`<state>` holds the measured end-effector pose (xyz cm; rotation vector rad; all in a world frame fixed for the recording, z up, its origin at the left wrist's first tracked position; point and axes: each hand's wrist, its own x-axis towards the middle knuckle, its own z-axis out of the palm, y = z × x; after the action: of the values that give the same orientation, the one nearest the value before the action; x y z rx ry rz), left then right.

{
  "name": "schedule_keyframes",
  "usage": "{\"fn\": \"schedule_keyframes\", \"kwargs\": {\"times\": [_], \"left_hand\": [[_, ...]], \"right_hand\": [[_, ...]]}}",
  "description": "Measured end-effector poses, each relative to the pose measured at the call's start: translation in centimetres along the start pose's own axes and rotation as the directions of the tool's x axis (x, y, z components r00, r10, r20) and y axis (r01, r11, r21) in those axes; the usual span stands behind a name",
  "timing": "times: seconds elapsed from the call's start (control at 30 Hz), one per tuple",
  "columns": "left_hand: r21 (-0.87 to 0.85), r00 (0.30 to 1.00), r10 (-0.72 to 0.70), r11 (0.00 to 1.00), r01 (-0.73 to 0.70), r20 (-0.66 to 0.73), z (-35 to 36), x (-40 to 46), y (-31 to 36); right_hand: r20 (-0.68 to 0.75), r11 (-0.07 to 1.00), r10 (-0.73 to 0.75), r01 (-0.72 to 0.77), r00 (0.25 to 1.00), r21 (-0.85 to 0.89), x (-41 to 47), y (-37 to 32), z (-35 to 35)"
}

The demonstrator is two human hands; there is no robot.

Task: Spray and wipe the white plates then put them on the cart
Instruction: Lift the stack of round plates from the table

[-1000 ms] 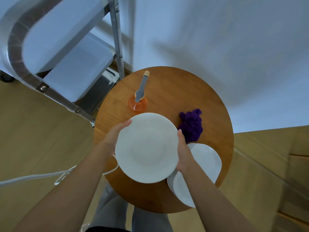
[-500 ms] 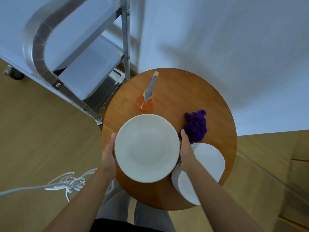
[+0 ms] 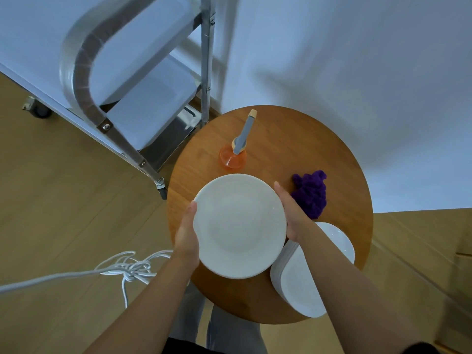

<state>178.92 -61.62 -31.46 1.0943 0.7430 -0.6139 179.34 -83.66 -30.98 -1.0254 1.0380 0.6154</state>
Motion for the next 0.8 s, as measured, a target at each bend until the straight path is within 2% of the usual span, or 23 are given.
{"fn": "schedule_keyframes", "kwargs": {"times": [0.07, 0.13, 0.2, 0.33, 0.43, 0.5, 0.7, 0.8], "left_hand": [[0.039, 0.999, 0.002, 0.999, -0.001, -0.032, 0.1, 0.2, 0.1], [0.103, 0.998, 0.025, 0.995, -0.019, -0.056, 0.2, 0.3, 0.1], [0.152, 0.999, 0.039, 0.988, -0.032, -0.039, 0.2, 0.3, 0.2], [0.188, 0.992, 0.038, 0.980, -0.062, 0.124, -0.5, 0.2, 0.8], [0.243, 0.982, 0.034, 0.967, -0.079, 0.186, -1.2, 0.2, 1.4], [0.295, 0.978, 0.032, 0.951, -0.093, 0.205, -1.4, 0.3, 1.8], [0.322, 0.964, -0.031, 0.945, -0.057, 0.263, -0.2, 1.2, 3.5], [0.354, 0.952, -0.064, 0.934, -0.049, 0.300, -0.1, 1.8, 3.8]], "right_hand": [[0.102, 0.994, 0.020, -0.031, 0.995, 0.108, -0.2, 0.1, -0.3], [0.098, 0.991, 0.007, -0.020, 0.995, 0.136, -0.2, 0.1, -0.5], [0.049, 0.997, -0.027, 0.023, 0.998, 0.074, -0.1, 0.2, -0.5], [-0.048, 0.997, -0.071, 0.070, 0.996, -0.031, -0.4, 0.1, -0.4], [-0.235, 0.989, -0.097, 0.120, 0.967, 0.086, -0.6, 1.7, -0.6], [-0.290, 0.975, -0.082, 0.137, 0.954, 0.174, -0.9, 4.1, -0.5], [-0.237, 0.898, -0.168, 0.248, 0.957, 0.364, -1.8, 8.7, 0.7], [-0.203, 0.883, -0.215, 0.279, 0.955, 0.379, -1.8, 9.5, 1.2]]}}
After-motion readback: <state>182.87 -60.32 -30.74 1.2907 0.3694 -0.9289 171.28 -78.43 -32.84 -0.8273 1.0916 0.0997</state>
